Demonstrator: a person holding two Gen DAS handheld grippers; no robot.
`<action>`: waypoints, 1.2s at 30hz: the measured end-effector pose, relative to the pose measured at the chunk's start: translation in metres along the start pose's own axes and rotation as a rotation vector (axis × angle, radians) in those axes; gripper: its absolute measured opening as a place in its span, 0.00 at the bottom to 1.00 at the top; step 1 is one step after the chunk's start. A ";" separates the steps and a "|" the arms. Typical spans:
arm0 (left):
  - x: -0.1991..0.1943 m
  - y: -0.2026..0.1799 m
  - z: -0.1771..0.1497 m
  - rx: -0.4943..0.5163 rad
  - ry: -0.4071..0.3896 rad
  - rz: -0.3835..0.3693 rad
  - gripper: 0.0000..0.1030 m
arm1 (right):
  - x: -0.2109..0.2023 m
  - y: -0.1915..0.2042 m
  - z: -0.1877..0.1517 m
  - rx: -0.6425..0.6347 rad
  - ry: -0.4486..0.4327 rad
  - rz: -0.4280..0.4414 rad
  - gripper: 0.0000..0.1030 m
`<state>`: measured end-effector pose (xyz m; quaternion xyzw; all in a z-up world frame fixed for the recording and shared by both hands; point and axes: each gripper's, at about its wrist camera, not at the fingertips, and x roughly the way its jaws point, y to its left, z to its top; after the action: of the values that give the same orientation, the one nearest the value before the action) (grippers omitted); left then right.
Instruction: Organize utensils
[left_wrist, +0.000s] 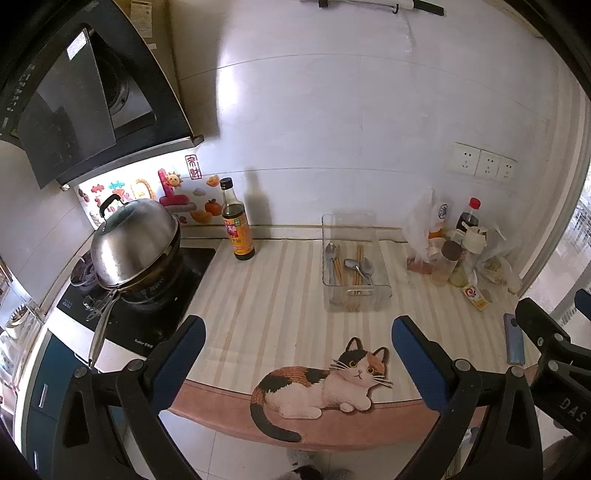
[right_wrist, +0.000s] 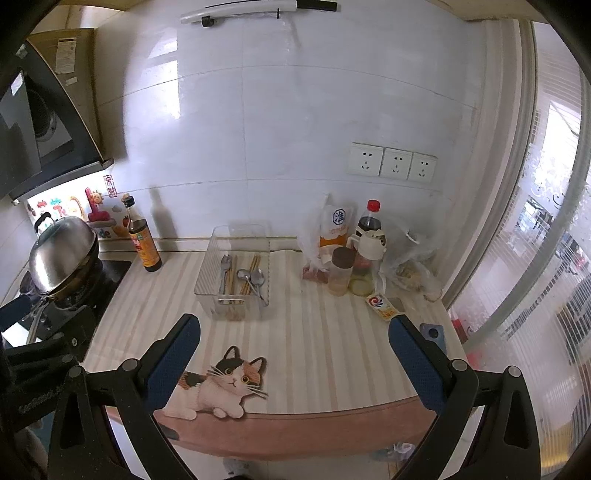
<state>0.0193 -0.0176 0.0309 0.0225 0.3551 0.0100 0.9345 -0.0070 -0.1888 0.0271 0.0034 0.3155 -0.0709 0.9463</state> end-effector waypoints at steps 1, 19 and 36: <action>0.000 0.001 0.000 -0.002 0.001 0.002 1.00 | 0.000 0.000 0.001 -0.002 0.002 0.007 1.00; 0.000 0.005 0.002 -0.014 -0.001 0.012 1.00 | 0.002 0.001 0.003 -0.009 0.007 0.007 1.00; 0.001 0.005 0.002 -0.016 0.002 0.011 1.00 | 0.006 0.004 0.003 -0.015 0.009 0.014 1.00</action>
<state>0.0214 -0.0127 0.0316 0.0172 0.3560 0.0178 0.9342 -0.0002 -0.1853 0.0261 -0.0012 0.3202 -0.0618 0.9453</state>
